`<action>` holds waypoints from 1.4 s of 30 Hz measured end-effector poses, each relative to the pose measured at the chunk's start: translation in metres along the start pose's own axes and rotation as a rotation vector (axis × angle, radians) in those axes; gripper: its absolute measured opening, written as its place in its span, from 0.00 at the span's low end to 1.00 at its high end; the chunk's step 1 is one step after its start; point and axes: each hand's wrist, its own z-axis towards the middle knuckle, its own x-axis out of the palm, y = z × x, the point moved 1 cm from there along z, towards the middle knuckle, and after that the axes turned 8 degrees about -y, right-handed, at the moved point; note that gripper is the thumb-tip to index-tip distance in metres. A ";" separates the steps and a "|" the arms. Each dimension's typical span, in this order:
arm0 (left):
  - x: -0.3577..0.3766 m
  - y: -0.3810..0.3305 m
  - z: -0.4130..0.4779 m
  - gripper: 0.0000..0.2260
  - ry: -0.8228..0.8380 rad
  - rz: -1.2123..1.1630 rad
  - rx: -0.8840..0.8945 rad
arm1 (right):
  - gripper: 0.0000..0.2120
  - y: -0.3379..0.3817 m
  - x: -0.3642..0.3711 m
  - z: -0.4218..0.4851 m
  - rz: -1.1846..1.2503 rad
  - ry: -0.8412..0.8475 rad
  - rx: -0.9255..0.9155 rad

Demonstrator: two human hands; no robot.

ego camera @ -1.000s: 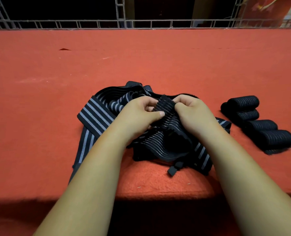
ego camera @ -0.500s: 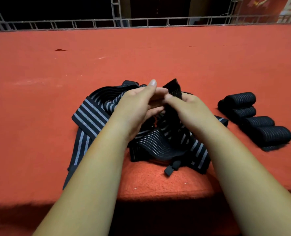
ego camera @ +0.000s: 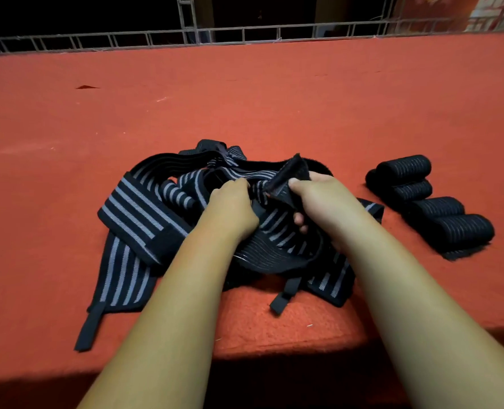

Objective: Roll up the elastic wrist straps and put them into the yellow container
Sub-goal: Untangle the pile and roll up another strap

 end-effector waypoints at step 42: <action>-0.023 -0.003 -0.023 0.27 -0.109 -0.898 0.037 | 0.13 -0.006 0.009 0.009 -0.088 -0.168 -0.342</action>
